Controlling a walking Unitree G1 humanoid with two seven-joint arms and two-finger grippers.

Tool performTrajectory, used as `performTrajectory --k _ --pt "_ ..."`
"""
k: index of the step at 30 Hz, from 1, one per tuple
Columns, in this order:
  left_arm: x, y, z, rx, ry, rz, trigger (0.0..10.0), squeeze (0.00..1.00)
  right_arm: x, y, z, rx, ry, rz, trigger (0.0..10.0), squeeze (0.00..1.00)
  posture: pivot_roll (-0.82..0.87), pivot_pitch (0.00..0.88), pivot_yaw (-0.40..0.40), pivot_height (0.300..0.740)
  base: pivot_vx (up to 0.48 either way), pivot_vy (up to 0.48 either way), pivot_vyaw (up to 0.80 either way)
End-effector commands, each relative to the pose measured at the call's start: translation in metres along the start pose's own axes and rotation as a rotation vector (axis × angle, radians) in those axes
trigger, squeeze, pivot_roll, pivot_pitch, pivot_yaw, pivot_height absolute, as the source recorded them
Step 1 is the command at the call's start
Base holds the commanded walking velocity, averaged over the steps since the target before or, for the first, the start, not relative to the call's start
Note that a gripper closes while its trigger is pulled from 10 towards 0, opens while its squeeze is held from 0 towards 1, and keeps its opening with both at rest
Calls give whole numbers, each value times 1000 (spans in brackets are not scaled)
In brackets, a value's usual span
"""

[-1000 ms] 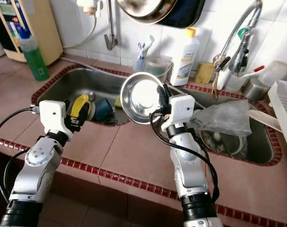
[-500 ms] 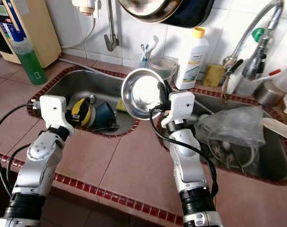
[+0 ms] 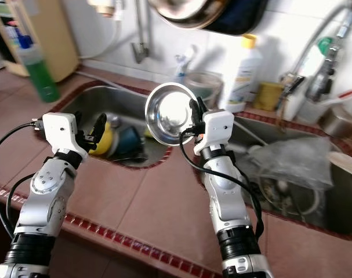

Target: Kitchen organization

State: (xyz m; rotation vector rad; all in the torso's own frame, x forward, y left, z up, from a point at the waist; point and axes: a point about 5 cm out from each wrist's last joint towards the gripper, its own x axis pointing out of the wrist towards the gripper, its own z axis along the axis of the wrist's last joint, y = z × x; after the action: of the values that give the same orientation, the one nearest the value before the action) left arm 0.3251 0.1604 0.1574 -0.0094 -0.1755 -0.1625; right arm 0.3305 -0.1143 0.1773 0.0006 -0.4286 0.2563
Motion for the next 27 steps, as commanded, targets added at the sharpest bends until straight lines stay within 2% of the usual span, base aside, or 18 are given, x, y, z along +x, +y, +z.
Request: performTrajectory --k 1,22,27 --pt "1 -4 -2 -4 14 -20 10000 0 2 -6 4 -15 -23 -14 10000 0 -40 0 -7 740 0 285 0" --pt "-1 -7 -5 4 33 -38 10000 0 2 -5 1 -12 4 -10 10000 0 -41 0 -9 740 0 360 0" --pt "-1 -7 -5 4 36 -38 10000 0 1 -6 -1 -6 15 -15 10000 0 -46 0 -10 740 0 370 -640"
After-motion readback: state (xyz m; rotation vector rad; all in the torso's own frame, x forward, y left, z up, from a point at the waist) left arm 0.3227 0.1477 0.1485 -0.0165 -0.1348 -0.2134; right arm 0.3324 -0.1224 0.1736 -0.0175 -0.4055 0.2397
